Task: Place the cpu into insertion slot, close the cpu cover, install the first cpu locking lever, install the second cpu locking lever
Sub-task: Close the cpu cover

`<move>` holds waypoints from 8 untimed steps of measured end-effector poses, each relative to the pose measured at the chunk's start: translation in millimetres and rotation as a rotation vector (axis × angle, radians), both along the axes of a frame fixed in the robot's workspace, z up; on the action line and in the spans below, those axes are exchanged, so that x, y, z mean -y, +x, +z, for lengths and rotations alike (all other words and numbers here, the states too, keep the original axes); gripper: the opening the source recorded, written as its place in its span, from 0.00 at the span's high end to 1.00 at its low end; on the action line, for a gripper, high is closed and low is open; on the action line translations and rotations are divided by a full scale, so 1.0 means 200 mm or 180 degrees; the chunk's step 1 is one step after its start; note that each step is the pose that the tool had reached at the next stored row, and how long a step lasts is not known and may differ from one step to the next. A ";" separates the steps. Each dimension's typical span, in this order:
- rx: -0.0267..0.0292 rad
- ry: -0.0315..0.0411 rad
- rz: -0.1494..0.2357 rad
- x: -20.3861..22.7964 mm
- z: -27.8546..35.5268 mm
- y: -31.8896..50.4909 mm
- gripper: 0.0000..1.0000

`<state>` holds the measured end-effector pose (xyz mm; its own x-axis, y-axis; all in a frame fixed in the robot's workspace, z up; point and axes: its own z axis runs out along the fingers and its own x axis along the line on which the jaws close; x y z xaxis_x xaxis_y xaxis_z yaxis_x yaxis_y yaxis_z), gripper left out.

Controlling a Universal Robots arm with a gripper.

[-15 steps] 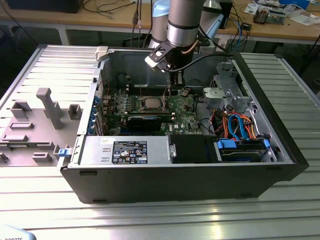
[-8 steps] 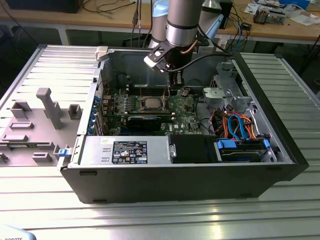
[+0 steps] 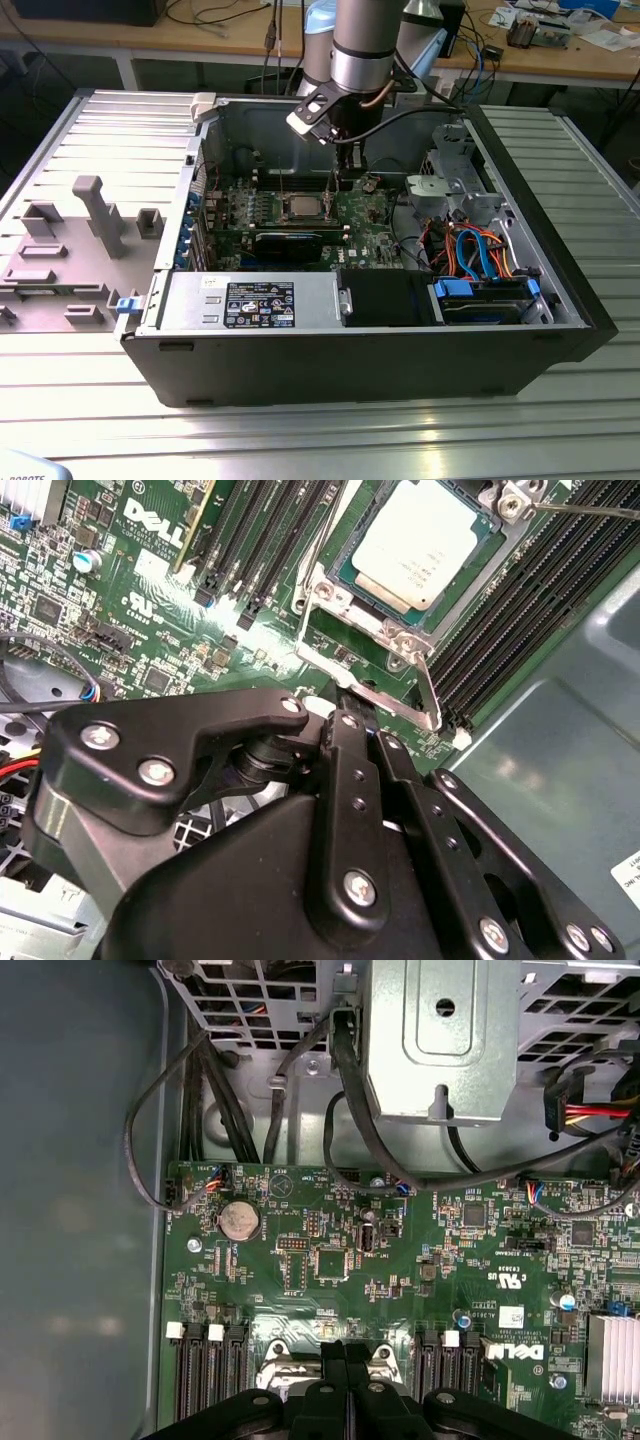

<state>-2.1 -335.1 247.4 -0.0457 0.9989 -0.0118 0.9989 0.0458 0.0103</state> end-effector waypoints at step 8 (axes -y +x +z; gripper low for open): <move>0.0000 0.0000 -0.0001 0.000 0.000 -0.008 0.89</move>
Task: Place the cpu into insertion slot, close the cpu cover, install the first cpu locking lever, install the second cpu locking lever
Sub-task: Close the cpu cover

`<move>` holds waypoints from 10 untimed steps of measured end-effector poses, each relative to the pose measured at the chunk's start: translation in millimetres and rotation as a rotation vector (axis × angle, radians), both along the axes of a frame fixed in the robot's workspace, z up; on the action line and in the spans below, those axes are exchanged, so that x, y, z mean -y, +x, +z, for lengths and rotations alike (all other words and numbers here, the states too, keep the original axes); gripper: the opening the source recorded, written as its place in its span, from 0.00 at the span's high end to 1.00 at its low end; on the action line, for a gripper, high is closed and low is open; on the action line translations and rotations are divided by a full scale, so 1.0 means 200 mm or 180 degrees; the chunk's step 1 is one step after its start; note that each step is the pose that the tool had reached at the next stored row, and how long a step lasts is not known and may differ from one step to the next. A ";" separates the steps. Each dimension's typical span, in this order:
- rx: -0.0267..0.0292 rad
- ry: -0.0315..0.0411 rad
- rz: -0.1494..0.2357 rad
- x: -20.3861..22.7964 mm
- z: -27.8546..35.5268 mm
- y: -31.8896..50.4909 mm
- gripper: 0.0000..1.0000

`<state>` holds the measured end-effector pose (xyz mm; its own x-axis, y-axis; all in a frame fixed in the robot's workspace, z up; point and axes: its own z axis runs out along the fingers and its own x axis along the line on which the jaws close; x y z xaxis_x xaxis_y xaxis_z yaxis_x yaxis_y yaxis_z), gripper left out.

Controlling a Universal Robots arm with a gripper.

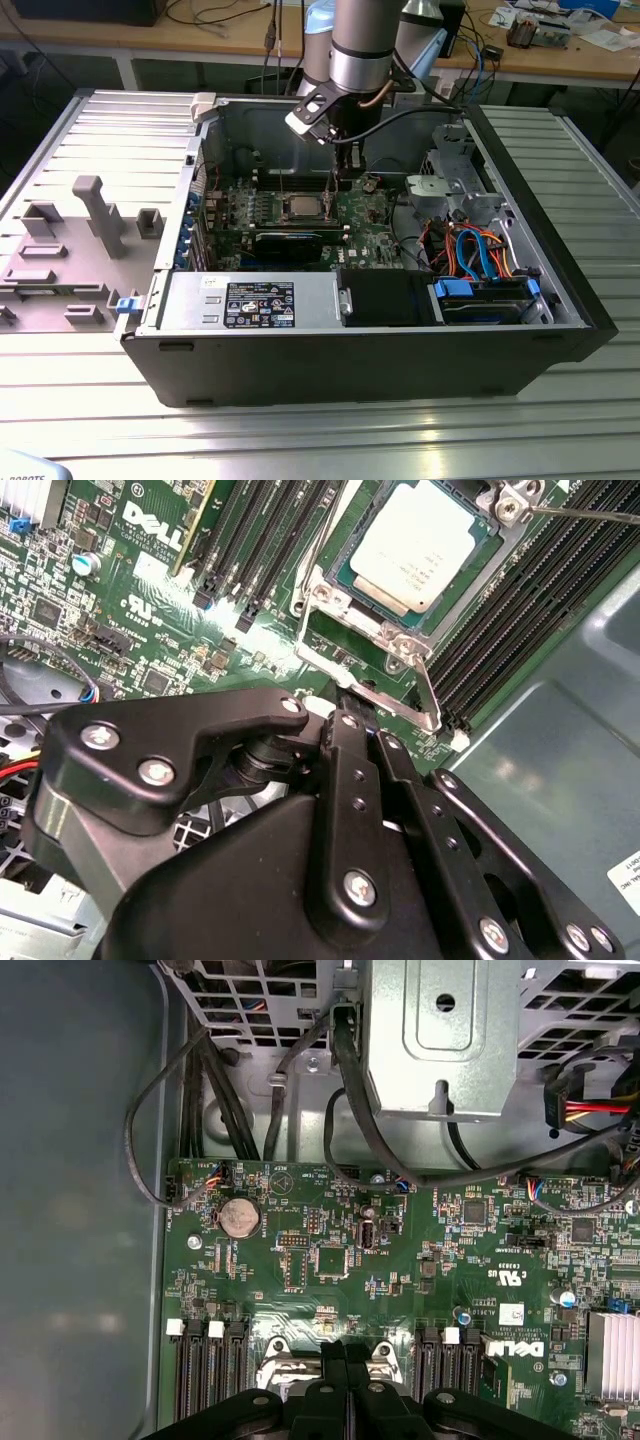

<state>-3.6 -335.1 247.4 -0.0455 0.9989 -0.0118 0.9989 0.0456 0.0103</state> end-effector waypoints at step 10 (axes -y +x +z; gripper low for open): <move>0.0000 0.0000 0.0001 0.000 0.000 -0.009 0.89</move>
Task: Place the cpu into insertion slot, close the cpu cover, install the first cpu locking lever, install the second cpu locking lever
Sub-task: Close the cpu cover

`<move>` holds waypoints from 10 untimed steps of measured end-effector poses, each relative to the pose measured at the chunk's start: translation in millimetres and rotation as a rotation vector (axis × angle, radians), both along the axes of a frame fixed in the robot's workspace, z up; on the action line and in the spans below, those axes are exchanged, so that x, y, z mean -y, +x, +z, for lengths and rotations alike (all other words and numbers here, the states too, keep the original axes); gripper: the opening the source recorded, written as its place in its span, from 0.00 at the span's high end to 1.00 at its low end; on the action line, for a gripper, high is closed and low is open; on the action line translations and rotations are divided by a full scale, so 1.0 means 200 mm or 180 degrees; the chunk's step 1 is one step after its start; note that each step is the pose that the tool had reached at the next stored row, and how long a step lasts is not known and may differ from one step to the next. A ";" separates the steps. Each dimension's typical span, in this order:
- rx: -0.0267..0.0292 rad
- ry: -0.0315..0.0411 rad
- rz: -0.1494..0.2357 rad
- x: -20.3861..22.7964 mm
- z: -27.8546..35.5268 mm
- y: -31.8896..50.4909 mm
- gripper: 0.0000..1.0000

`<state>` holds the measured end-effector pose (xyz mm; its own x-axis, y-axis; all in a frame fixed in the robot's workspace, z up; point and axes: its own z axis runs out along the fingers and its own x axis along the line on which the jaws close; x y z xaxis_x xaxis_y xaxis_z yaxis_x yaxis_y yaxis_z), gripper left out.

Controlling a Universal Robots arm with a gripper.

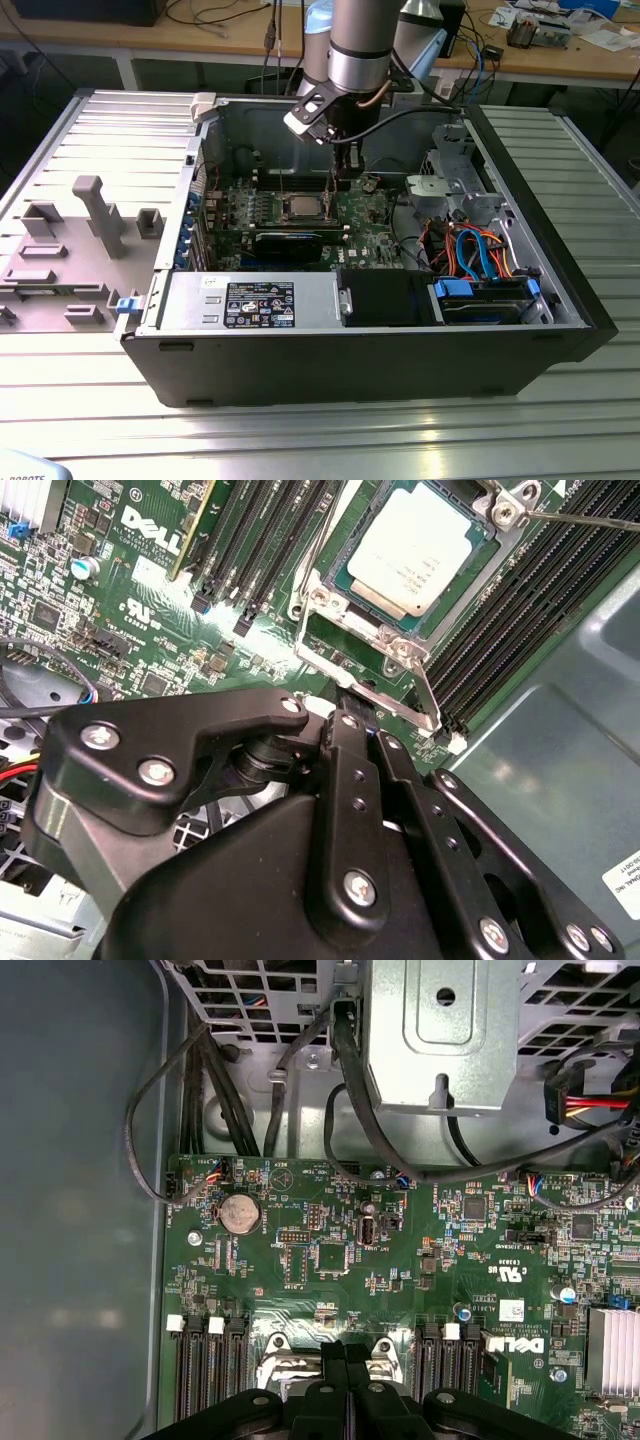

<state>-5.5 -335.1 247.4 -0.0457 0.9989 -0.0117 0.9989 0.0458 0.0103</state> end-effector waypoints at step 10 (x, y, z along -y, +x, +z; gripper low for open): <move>0.0000 0.0000 0.0000 0.000 0.000 -0.011 0.89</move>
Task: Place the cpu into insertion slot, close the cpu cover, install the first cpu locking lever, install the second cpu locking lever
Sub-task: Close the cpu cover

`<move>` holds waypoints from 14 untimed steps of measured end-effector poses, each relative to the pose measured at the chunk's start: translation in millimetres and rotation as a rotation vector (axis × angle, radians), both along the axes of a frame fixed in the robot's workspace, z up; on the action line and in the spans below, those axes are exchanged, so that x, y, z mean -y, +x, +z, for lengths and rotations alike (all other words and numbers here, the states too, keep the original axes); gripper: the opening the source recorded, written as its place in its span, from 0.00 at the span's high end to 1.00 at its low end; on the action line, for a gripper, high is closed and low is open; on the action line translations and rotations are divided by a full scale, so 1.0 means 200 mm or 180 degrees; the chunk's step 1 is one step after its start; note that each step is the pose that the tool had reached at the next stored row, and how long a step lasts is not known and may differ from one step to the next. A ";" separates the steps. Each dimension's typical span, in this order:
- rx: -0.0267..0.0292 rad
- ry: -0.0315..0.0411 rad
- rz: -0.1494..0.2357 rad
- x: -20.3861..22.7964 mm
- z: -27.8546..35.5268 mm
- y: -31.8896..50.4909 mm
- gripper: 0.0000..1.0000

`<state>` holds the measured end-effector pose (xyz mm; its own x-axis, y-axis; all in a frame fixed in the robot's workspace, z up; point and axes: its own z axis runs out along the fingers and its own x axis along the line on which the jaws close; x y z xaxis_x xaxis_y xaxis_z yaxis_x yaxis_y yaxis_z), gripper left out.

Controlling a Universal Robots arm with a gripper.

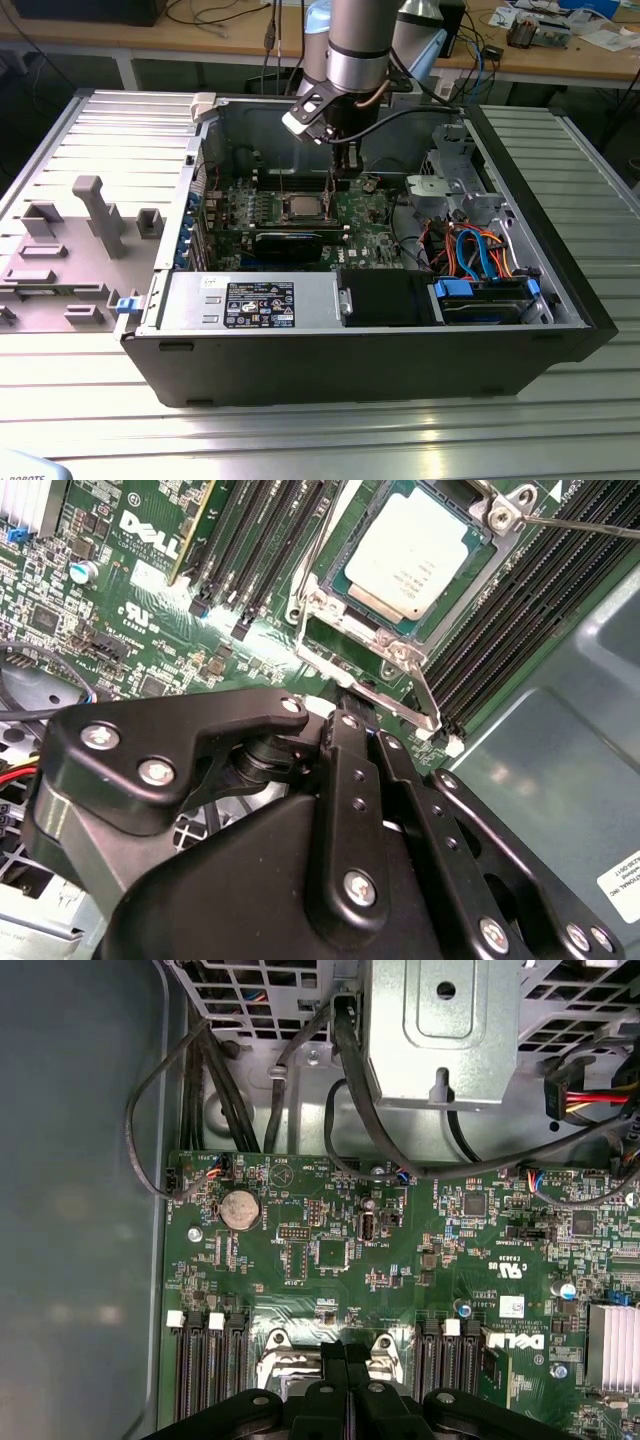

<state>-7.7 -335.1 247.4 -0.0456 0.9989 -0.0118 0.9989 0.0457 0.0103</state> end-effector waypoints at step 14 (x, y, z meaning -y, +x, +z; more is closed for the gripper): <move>0.0000 0.0000 0.0000 0.000 0.000 -0.034 0.89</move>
